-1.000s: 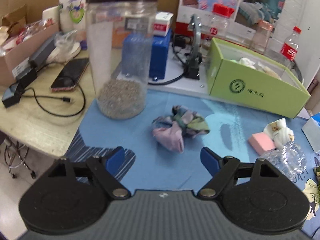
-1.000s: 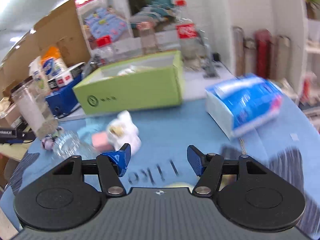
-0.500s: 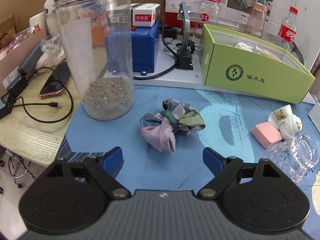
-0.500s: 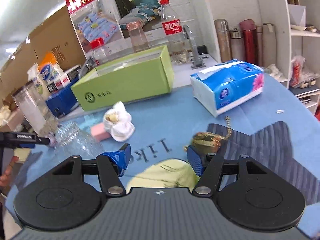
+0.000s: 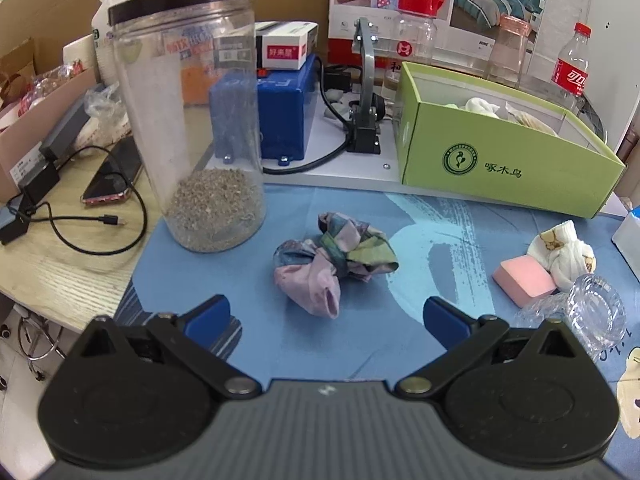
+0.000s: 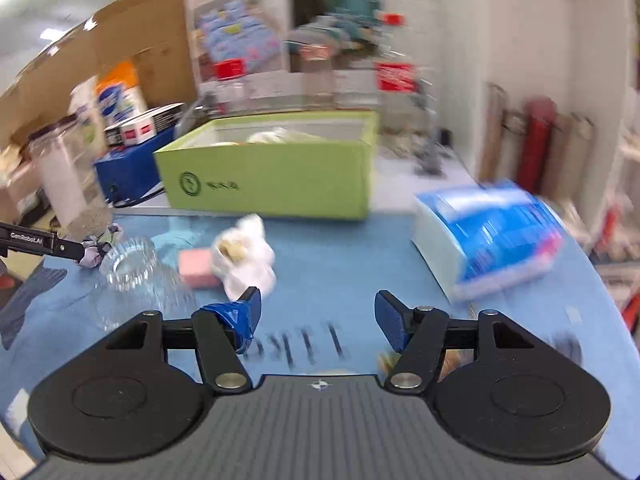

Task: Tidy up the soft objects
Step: 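Move the left tool to the floral cloth while the right tool moves to the green sachet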

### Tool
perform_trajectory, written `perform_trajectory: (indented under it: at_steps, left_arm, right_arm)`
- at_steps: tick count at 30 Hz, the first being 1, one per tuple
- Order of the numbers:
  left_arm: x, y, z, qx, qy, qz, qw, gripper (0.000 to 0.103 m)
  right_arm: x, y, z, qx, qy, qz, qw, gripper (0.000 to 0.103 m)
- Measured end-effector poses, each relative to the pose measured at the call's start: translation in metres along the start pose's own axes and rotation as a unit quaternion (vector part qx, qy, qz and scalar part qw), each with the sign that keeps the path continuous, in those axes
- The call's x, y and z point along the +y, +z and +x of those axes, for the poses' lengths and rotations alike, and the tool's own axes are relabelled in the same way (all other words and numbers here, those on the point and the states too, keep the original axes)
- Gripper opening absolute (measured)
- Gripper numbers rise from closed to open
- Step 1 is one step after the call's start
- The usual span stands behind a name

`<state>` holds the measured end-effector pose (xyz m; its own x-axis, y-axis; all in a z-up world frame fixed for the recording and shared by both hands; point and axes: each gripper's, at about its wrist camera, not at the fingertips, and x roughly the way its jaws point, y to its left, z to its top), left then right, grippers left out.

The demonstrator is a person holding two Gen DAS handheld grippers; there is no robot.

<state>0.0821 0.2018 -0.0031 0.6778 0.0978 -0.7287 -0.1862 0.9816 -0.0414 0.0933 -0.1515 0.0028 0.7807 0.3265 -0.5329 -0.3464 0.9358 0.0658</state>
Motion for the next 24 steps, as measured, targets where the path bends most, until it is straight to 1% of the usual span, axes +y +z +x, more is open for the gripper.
perform_trajectory:
  at_steps: [1, 4, 7, 8, 9, 10, 12, 13, 15, 17, 20, 22, 24]
  left_arm:
    - [0.001, -0.001, 0.000, 0.001, 0.003, 0.001, 1.0000, 0.102]
    - [0.008, -0.001, 0.001, 0.003, 0.010, -0.007, 0.9999, 0.102]
    - [0.018, 0.001, 0.003, 0.006, 0.008, -0.024, 0.9997, 0.102]
    - [0.021, 0.001, 0.004, 0.006, 0.006, -0.028, 0.9996, 0.102]
    - [0.023, 0.001, 0.004, 0.006, 0.004, -0.030, 0.9995, 0.102]
    - [0.024, 0.001, 0.004, 0.005, 0.003, -0.030, 0.9995, 0.102]
    - [0.027, 0.001, 0.002, 0.001, 0.001, -0.028, 0.9996, 0.102]
    - [0.027, 0.001, 0.002, -0.001, 0.000, -0.028, 0.9996, 0.102]
    - [0.028, 0.002, 0.002, -0.003, -0.003, -0.029, 0.9996, 0.102]
    - [0.027, 0.003, 0.002, -0.008, -0.008, -0.030, 0.9995, 0.102]
    - [0.023, 0.006, -0.001, -0.017, -0.006, -0.017, 0.9997, 0.102]
    - [0.021, 0.008, -0.003, -0.023, 0.000, 0.001, 0.9997, 0.102]
    - [0.018, 0.010, -0.001, -0.028, 0.000, 0.032, 0.9991, 0.102]
  right_arm:
    - [0.006, 0.011, 0.013, -0.002, 0.004, -0.011, 1.000, 0.049]
    - [0.020, 0.039, 0.052, 0.001, 0.047, -0.027, 0.999, 0.049]
    - [0.029, 0.051, 0.094, 0.037, 0.069, -0.025, 0.997, 0.049]
    - [0.030, 0.052, 0.105, 0.053, 0.069, -0.024, 0.996, 0.049]
    - [0.030, 0.049, 0.115, 0.073, 0.061, -0.023, 0.995, 0.049]
    - [0.027, 0.047, 0.118, 0.084, 0.055, -0.021, 0.995, 0.049]
    - [0.014, 0.039, 0.106, 0.093, 0.058, 0.002, 0.994, 0.049]
    - [0.008, 0.034, 0.095, 0.098, 0.052, 0.009, 0.994, 0.049]
    - [-0.001, 0.020, 0.064, 0.102, 0.022, 0.007, 0.995, 0.049]
    - [-0.005, 0.006, 0.027, 0.085, 0.016, 0.014, 0.996, 0.049]
    - [-0.016, -0.011, -0.019, 0.048, 0.014, 0.052, 0.997, 0.050]
    - [-0.029, -0.022, -0.038, 0.030, 0.001, 0.085, 0.996, 0.050]
    - [-0.045, -0.033, -0.049, 0.014, -0.010, 0.129, 0.991, 0.050]
